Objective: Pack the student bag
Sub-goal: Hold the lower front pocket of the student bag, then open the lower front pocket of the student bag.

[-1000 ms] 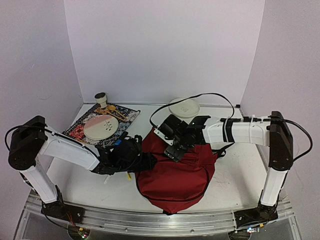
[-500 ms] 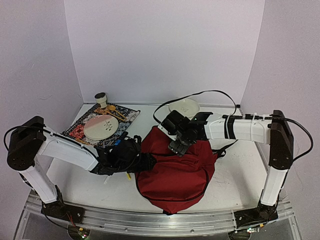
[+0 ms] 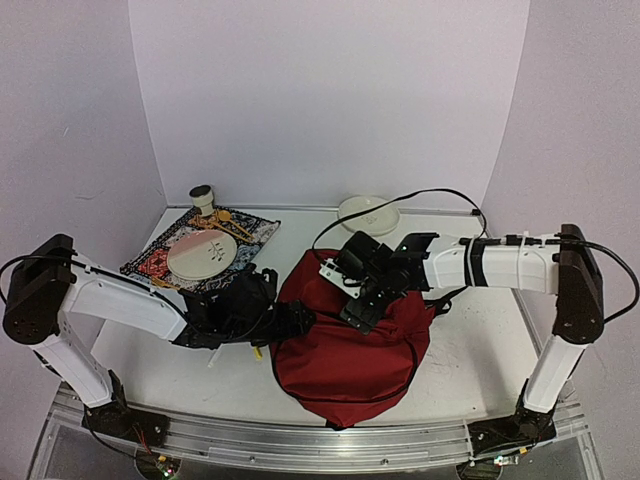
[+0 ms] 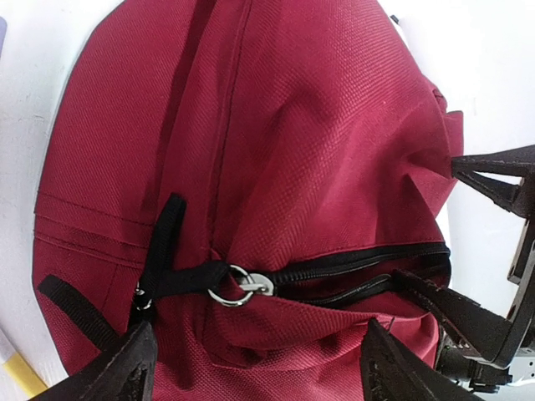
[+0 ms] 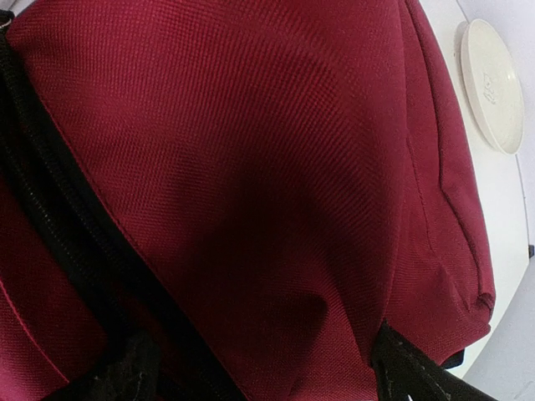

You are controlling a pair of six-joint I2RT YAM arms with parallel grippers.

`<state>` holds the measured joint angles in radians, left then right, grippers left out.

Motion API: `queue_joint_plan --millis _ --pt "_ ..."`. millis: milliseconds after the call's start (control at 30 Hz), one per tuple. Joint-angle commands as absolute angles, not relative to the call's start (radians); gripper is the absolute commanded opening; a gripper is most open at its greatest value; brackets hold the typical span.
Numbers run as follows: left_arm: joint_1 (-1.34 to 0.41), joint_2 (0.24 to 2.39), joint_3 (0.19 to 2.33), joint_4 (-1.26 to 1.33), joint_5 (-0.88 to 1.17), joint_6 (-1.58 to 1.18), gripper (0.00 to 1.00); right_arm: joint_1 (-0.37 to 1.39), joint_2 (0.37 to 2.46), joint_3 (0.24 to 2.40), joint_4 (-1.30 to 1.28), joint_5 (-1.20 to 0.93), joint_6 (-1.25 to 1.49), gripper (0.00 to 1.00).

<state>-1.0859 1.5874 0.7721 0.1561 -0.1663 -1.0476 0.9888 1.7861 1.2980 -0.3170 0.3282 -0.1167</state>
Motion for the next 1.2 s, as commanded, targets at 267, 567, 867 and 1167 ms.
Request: queue_joint_plan --millis 267,567,867,1167 --pt "-1.089 1.643 0.887 0.153 -0.109 -1.076 0.89 1.023 1.795 1.285 -0.341 0.323 -0.066 0.88" --pt "-1.094 1.763 0.864 0.152 -0.048 -1.068 0.7 1.024 1.81 1.313 -0.372 0.497 -0.086 0.87" --pt "-1.098 1.749 0.807 0.147 -0.055 -1.04 0.54 1.022 1.784 1.278 -0.407 0.557 -0.138 0.88" --pt "-1.099 1.74 0.815 0.141 -0.055 -1.023 0.53 1.011 1.782 1.253 -0.426 0.673 -0.174 0.87"
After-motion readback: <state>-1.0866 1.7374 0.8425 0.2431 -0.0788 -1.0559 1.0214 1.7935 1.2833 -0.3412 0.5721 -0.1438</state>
